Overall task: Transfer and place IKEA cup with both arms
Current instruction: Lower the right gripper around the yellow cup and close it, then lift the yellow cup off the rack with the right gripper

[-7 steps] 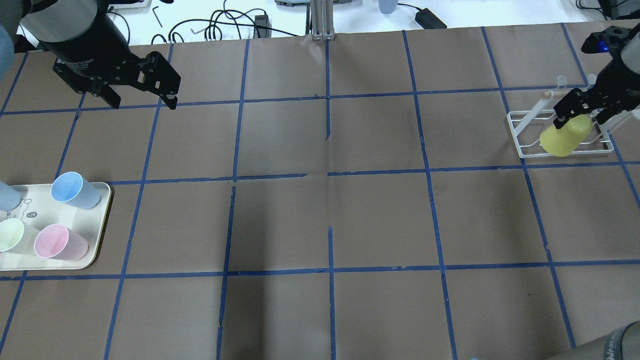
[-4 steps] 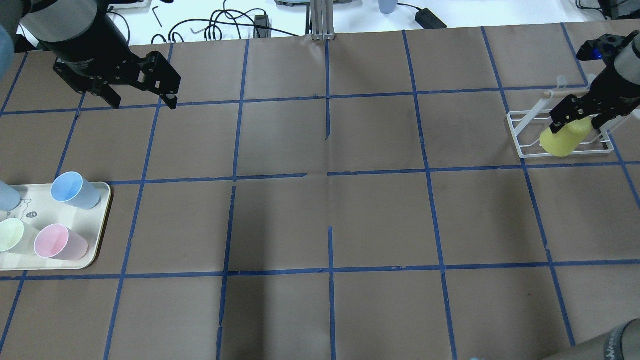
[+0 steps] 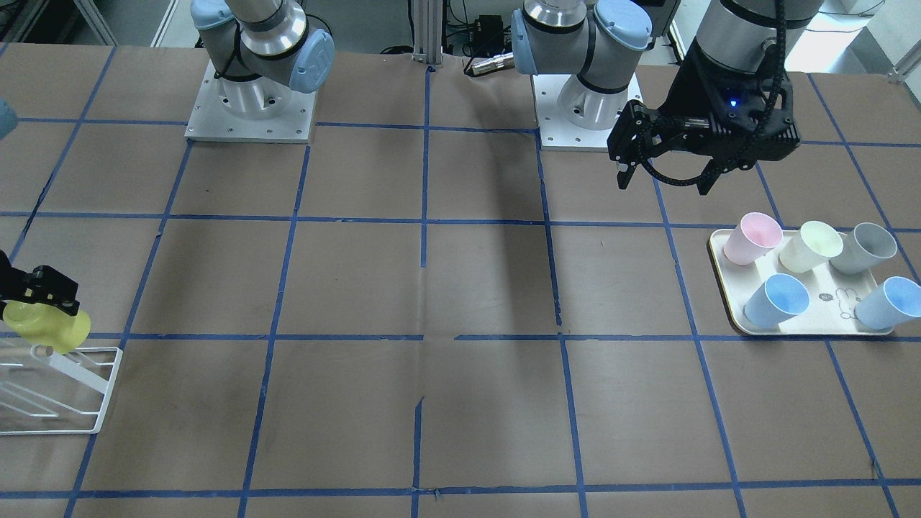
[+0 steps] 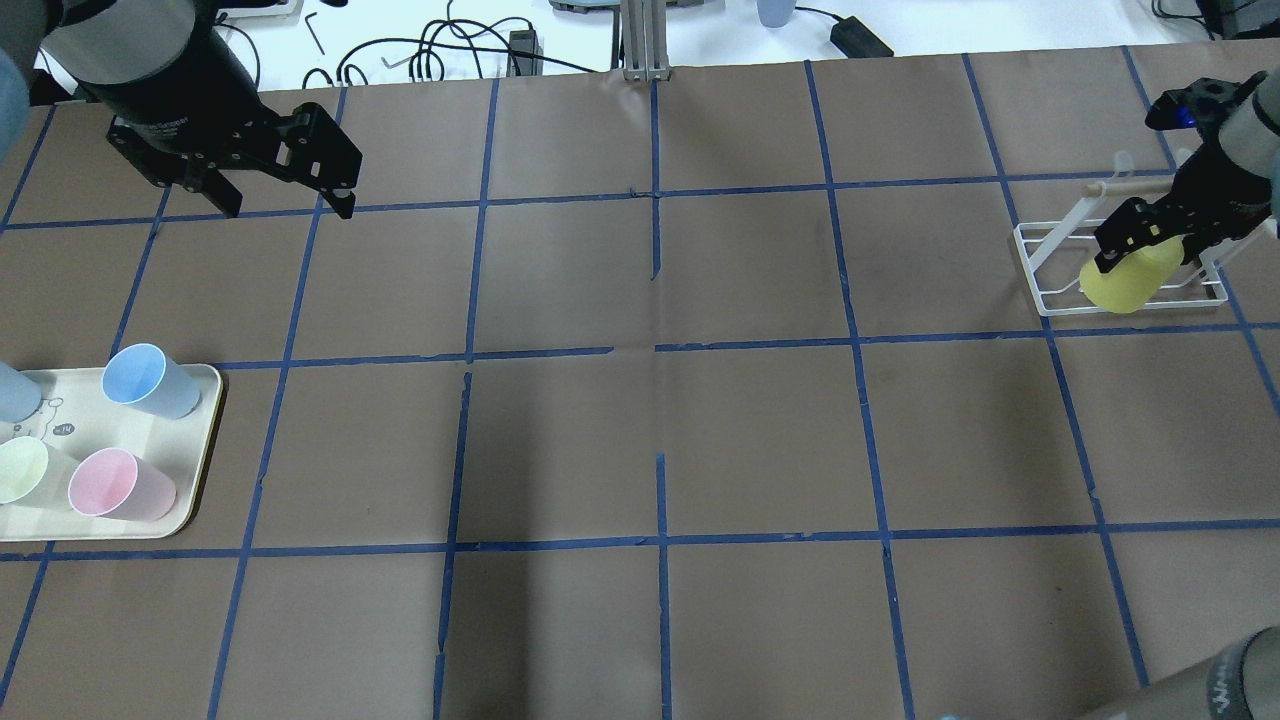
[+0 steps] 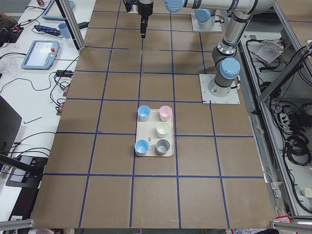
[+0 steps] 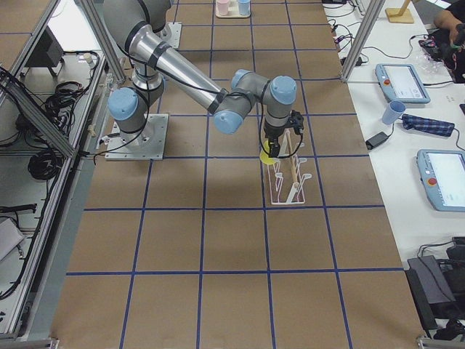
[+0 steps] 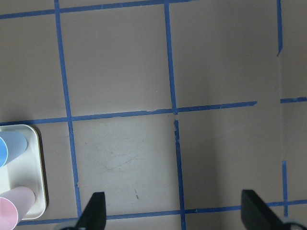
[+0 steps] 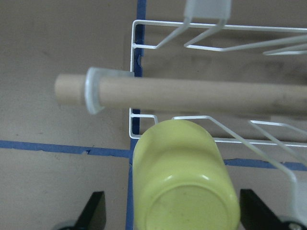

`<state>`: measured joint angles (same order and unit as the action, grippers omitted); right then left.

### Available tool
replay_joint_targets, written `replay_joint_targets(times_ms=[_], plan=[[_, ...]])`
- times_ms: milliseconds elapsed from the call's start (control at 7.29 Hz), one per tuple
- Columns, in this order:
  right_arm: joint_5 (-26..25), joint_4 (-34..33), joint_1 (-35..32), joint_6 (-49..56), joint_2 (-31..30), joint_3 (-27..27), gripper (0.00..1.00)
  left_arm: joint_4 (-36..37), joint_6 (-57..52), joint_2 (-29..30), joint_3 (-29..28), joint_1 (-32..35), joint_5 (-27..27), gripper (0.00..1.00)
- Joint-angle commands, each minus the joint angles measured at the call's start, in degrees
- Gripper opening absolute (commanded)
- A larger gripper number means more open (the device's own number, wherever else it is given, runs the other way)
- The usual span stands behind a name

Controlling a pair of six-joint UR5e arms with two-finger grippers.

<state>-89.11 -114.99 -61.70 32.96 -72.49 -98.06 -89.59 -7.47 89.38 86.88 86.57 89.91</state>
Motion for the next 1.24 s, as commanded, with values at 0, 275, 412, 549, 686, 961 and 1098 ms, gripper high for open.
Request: replay_joint_targets(times_ms=[0,275,412,549,686,961,1098], plan=[[-0.01,0.03,0.0,0.09,0.07,0.32,0.68,0.03,0.0,0.0,-0.04,0.0,0.0,1.0],[-0.01,0.11,0.0,0.09,0.07,0.23,0.52,0.03,0.0,0.0,-0.04,0.0,0.0,1.0],[-0.01,0.2,0.0,0.17,-0.02,0.41,0.43,0.03,0.0,-0.09,-0.04,0.0,0.0,1.0],[-0.01,0.38,0.0,0.18,-0.1,0.58,0.39,0.12,0.0,0.0,-0.04,0.0,-0.09,1.0],[-0.01,0.81,0.0,0.09,-0.54,1.11,0.37,0.21,0.0,0.0,-0.04,0.0,-0.09,1.0],[-0.01,3.08,0.09,0.0,-1.5,2.68,0.35,0.29,0.0,0.0,-0.04,0.0,-0.09,1.0],[-0.01,6.67,0.0,-0.09,-3.17,4.26,0.34,0.38,0.0,0.26,-0.04,0.0,-0.09,1.0]])
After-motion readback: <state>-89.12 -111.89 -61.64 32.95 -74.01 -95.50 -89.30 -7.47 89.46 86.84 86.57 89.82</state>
